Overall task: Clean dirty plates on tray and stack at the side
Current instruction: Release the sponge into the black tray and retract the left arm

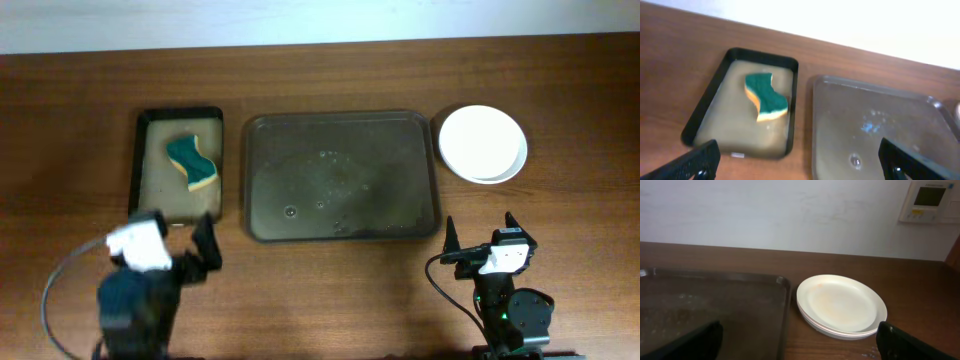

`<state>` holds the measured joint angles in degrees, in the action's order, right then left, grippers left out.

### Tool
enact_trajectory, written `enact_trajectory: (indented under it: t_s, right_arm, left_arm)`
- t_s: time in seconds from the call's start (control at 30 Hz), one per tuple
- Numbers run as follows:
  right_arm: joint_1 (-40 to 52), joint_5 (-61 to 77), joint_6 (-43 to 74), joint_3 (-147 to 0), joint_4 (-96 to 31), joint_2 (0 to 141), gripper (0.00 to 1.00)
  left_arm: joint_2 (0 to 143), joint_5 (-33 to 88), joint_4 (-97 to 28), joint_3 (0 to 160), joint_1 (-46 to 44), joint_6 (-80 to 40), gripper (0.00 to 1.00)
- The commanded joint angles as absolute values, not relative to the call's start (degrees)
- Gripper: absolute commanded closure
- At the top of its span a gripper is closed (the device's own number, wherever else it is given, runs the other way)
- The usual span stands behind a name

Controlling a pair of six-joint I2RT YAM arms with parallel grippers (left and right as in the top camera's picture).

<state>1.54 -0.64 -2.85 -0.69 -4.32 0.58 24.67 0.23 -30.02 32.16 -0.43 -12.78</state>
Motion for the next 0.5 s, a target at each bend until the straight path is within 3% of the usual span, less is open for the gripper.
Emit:
enact_trajectory:
  t_s: [0.0,0.23,0.47]
  right_arm:
    - [2.0,-1.3,-2.8,-0.3,-4.6,0.2,0.02]
    - [2.0,-1.3,-2.8,-0.3,-4.6,0.2,0.02]
    - [2.0,-1.3,-2.8,-0.3,-4.6,0.2,0.02]
  left_arm:
    - [13.3,0.3,-30.7,28.6,-0.5,-11.2,0.01]
    - [5.7,0.3,-23.4,16.6,-0.5,-1.4,0.01]
    - [0.3,0.4,-2.4,3.4,-0.4,-1.5,0.01]
